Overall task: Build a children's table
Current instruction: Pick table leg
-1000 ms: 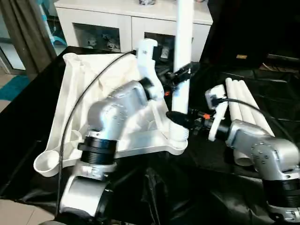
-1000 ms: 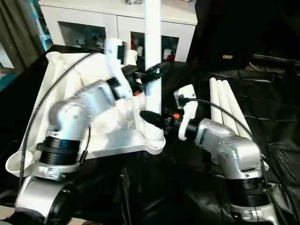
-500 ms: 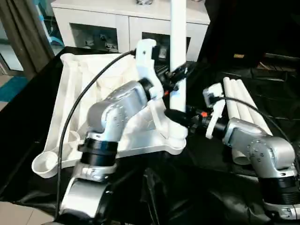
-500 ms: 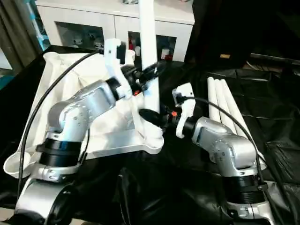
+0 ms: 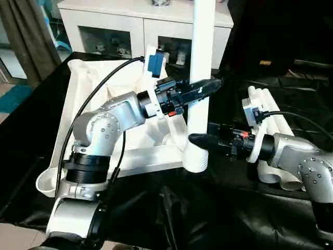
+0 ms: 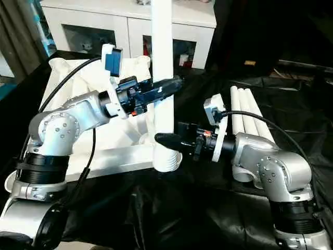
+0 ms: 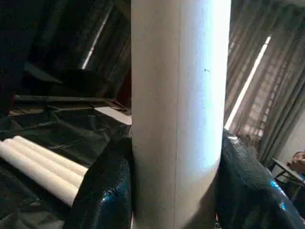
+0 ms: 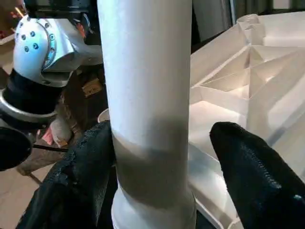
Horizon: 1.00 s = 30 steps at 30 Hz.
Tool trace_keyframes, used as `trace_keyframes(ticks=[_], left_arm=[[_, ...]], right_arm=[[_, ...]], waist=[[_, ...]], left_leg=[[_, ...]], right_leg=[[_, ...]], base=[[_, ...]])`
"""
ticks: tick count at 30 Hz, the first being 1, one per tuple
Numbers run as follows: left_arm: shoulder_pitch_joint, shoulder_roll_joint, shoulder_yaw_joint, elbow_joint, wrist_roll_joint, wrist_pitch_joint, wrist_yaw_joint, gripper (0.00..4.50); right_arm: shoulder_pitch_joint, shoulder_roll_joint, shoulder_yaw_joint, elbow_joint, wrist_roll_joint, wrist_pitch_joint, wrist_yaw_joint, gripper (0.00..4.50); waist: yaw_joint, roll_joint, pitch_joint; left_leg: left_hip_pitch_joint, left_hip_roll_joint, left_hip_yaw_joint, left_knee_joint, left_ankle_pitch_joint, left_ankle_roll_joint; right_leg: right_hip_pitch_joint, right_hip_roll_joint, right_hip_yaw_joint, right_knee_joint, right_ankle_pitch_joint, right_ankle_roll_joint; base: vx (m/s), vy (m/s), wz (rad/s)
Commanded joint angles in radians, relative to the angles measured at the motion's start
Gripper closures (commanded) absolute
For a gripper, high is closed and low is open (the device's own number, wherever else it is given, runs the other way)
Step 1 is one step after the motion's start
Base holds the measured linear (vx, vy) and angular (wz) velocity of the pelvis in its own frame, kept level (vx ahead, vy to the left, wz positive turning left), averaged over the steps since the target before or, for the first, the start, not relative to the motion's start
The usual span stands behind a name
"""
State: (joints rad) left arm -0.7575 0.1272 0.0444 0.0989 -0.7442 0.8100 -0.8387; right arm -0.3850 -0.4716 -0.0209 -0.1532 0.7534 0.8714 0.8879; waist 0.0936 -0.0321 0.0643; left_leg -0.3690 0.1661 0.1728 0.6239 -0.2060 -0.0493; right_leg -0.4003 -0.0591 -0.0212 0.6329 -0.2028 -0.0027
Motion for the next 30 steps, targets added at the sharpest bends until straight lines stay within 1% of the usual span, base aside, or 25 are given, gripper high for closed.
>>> trace_keyframes(ticks=[1, 2, 3, 4, 5, 7, 8, 9, 10, 12, 13, 14, 15, 17, 19, 20, 21, 22, 23, 24, 25, 27, 29, 30], left_arm=[[-0.035, -0.019, -0.01, -0.039, -0.041, 0.016, -0.028, 2.66], [-0.036, -0.022, -0.01, -0.036, -0.041, 0.016, -0.026, 2.66], [-0.036, -0.024, -0.01, -0.032, -0.042, 0.017, -0.024, 2.66], [-0.036, -0.025, -0.01, -0.031, -0.043, 0.018, -0.024, 2.66], [-0.035, -0.025, -0.011, -0.028, -0.041, 0.015, -0.022, 2.66], [-0.033, -0.028, -0.01, -0.026, -0.043, 0.015, -0.019, 2.66], [-0.033, -0.03, -0.01, -0.026, -0.043, 0.014, -0.018, 2.66], [-0.032, -0.03, -0.009, -0.026, -0.043, 0.014, -0.018, 2.66], [-0.031, -0.03, -0.009, -0.026, -0.042, 0.012, -0.016, 2.66], [-0.029, -0.031, -0.009, -0.023, -0.04, 0.01, -0.013, 2.66], [-0.027, -0.034, -0.008, -0.022, -0.028, -0.002, -0.002, 2.66], [-0.027, -0.036, -0.007, -0.019, -0.023, -0.007, 0.005, 2.66], [-0.028, -0.042, -0.005, -0.013, -0.01, -0.017, 0.024, 2.31], [-0.032, -0.041, -0.005, -0.008, -0.005, -0.005, 0.042, 1.96], [-0.035, -0.043, -0.009, -0.004, 0.015, -0.008, 0.068, 1.94], [-0.04, -0.047, -0.017, 0.005, 0.05, -0.025, 0.109, 1.87], [-0.041, -0.049, -0.02, 0.008, 0.064, -0.032, 0.124, 1.75], [-0.046, -0.058, -0.024, 0.023, 0.107, -0.052, 0.184, 1.65], [-0.048, -0.062, -0.022, 0.027, 0.115, -0.057, 0.2, 1.65], [-0.047, -0.075, -0.016, 0.037, 0.124, -0.058, 0.236, 1.94], [-0.047, -0.075, -0.016, 0.037, 0.124, -0.058, 0.236, 2.09], [-0.044, -0.085, -0.009, 0.039, 0.119, -0.053, 0.252, 2.04], [-0.042, -0.087, -0.011, 0.042, 0.123, -0.059, 0.259, 2.41], [-0.042, -0.091, -0.007, 0.045, 0.121, -0.059, 0.264, 2.41]], right_arm=[[-0.008, 0.006, -0.01, 0.024, -0.013, 0.01, -0.038, 1.42], [-0.009, 0.008, -0.009, 0.024, -0.011, 0.01, -0.037, 1.42], [-0.007, 0.01, -0.006, 0.022, -0.007, 0.011, -0.035, 1.62], [-0.007, 0.01, -0.005, 0.021, -0.006, 0.011, -0.034, 1.62], [-0.006, 0.012, -0.002, 0.019, -0.005, 0.011, -0.034, 1.74], [-0.003, 0.015, 0.002, 0.015, -0.001, 0.011, -0.037, 1.91], [-0.002, 0.018, 0.002, 0.013, 0.003, 0.012, -0.037, 2.02], [-0.001, 0.02, 0.002, 0.012, 0.004, 0.013, -0.037, 2.02], [0.0, 0.022, 0.001, 0.01, 0.007, 0.015, -0.034, 2.17], [0.001, 0.025, 0.002, 0.008, 0.006, 0.017, -0.031, 2.32], [0.002, 0.024, 0.004, 0.007, 0.008, 0.017, -0.028, 2.4], [0.002, 0.023, 0.005, 0.008, 0.007, 0.017, -0.028, 2.48], [0.002, 0.022, 0.006, 0.008, 0.008, 0.016, -0.03, 2.53], [0.001, 0.023, 0.009, 0.008, 0.005, 0.012, -0.035, 2.56], [-0.001, 0.025, 0.01, 0.011, 0.0, 0.008, -0.04, 2.59], [-0.003, 0.026, 0.012, 0.014, -0.007, 0.003, -0.045, 2.6], [-0.003, 0.026, 0.012, 0.015, -0.01, 0.002, -0.047, 2.6], [-0.006, 0.028, 0.014, 0.019, -0.018, -0.003, -0.056, 2.61], [-0.006, 0.028, 0.015, 0.019, -0.021, -0.005, -0.058, 2.61], [-0.009, 0.032, 0.017, 0.024, -0.029, -0.009, -0.067, 2.61], [-0.009, 0.032, 0.017, 0.024, -0.029, -0.009, -0.067, 2.61], [-0.011, 0.034, 0.017, 0.029, -0.033, -0.012, -0.072, 2.61], [-0.014, 0.034, 0.018, 0.033, -0.035, -0.014, -0.076, 2.62], [-0.016, 0.035, 0.018, 0.037, -0.038, -0.017, -0.079, 2.62]], waist=[[0.003, -0.01, -0.073], [0.002, -0.01, -0.074], [0.003, -0.01, -0.074], [0.003, -0.01, -0.075], [0.002, -0.012, -0.074], [0.003, -0.011, -0.073], [0.003, -0.014, -0.073], [0.003, -0.012, -0.073], [0.002, -0.018, -0.073], [0.003, -0.015, -0.073], [0.003, -0.017, -0.073], [0.003, -0.016, -0.073], [0.003, -0.017, -0.073], [0.004, -0.016, -0.074], [0.004, -0.017, -0.074], [0.004, -0.017, -0.073], [0.003, -0.016, -0.073], [0.003, -0.017, -0.073], [0.002, -0.017, -0.073], [0.003, -0.018, -0.073], [0.003, -0.021, -0.074], [0.004, -0.021, -0.074], [0.003, -0.021, -0.074], [0.003, -0.02, -0.074]], left_leg=[[0.008, 0.052, -0.013, -0.07, -0.028, 0.05], [0.007, 0.051, -0.013, -0.069, -0.027, 0.051], [0.007, 0.052, -0.013, -0.069, -0.021, 0.052], [0.008, 0.052, -0.013, -0.069, -0.017, 0.053], [0.007, 0.052, -0.013, -0.069, -0.018, 0.054], [0.007, 0.051, -0.013, -0.069, -0.024, 0.054], [0.007, 0.051, -0.013, -0.07, -0.025, 0.053], [0.007, 0.052, -0.013, -0.07, -0.025, 0.052], [0.007, 0.051, -0.012, -0.07, -0.024, 0.053], [0.007, 0.051, -0.013, -0.07, -0.021, 0.052], [0.007, 0.051, -0.012, -0.07, -0.019, 0.053], [0.007, 0.051, -0.012, -0.069, -0.019, 0.053], [0.006, 0.052, -0.013, -0.069, -0.015, 0.054], [0.006, 0.051, -0.012, -0.069, -0.012, 0.056], [0.006, 0.051, -0.012, -0.068, -0.009, 0.055], [0.006, 0.051, -0.012, -0.069, -0.01, 0.055], [0.006, 0.052, -0.013, -0.069, -0.013, 0.054], [0.005, 0.052, -0.013, -0.069, -0.014, 0.053], [0.005, 0.052, -0.013, -0.069, -0.019, 0.052], [0.006, 0.051, -0.014, -0.068, -0.019, 0.049], [0.004, 0.051, -0.014, -0.068, -0.012, 0.05], [0.004, 0.049, -0.013, -0.068, -0.002, 0.054], [0.003, 0.049, -0.013, -0.067, 0.0, 0.057], [0.003, 0.049, -0.013, -0.067, -0.002, 0.059]], right_leg=[[0.059, -0.075, 0.037, -0.062, -0.031, -0.266], [0.06, -0.075, 0.037, -0.062, -0.028, -0.266], [0.061, -0.075, 0.037, -0.06, -0.02, -0.267], [0.06, -0.075, 0.037, -0.06, -0.011, -0.268], [0.061, -0.074, 0.037, -0.06, -0.011, -0.269], [0.061, -0.075, 0.037, -0.062, -0.024, -0.266], [0.061, -0.075, 0.037, -0.062, -0.029, -0.264], [0.061, -0.076, 0.038, -0.062, -0.033, -0.262], [0.061, -0.075, 0.037, -0.062, -0.034, -0.26], [0.06, -0.075, 0.037, -0.062, -0.038, -0.257], [0.06, -0.075, 0.037, -0.062, -0.037, -0.256], [0.061, -0.076, 0.038, -0.062, -0.036, -0.256], [0.061, -0.076, 0.037, -0.061, -0.033, -0.256], [0.061, -0.076, 0.037, -0.061, -0.028, -0.257], [0.061, -0.075, 0.037, -0.061, -0.028, -0.256], [0.06, -0.075, 0.038, -0.062, -0.03, -0.255], [0.06, -0.075, 0.038, -0.064, -0.033, -0.25], [0.062, -0.075, 0.038, -0.065, -0.039, -0.246], [0.062, -0.075, 0.038, -0.066, -0.043, -0.244], [0.063, -0.075, 0.038, -0.066, -0.047, -0.24], [0.064, -0.075, 0.038, -0.064, -0.04, -0.239], [0.063, -0.075, 0.038, -0.063, -0.031, -0.241], [0.062, -0.074, 0.037, -0.063, -0.024, -0.246], [0.063, -0.075, 0.037, -0.063, -0.024, -0.248]], base=[[0.0, 0.0, 0.0], [0.0, 0.0, 0.0], [0.0, 0.0, 0.0], [0.0, 0.0, 0.0], [0.0, 0.0, 0.0], [0.0, 0.0, 0.0], [0.0, 0.0, 0.0], [0.0, 0.0, 0.0], [0.0, 0.0, 0.0], [0.0, 0.0, 0.0], [0.0, 0.0, 0.0], [0.0, 0.0, 0.0], [0.0, 0.0, 0.0], [0.0, 0.0, 0.0], [0.0, 0.0, 0.0], [0.0, 0.0, 0.0], [0.0, 0.0, 0.0], [0.0, 0.0, 0.0], [0.0, 0.0, 0.0], [0.0, 0.0, 0.0], [0.0, 0.0, 0.0], [0.0, 0.0, 0.0], [0.0, 0.0, 0.0], [0.0, 0.0, 0.0]])
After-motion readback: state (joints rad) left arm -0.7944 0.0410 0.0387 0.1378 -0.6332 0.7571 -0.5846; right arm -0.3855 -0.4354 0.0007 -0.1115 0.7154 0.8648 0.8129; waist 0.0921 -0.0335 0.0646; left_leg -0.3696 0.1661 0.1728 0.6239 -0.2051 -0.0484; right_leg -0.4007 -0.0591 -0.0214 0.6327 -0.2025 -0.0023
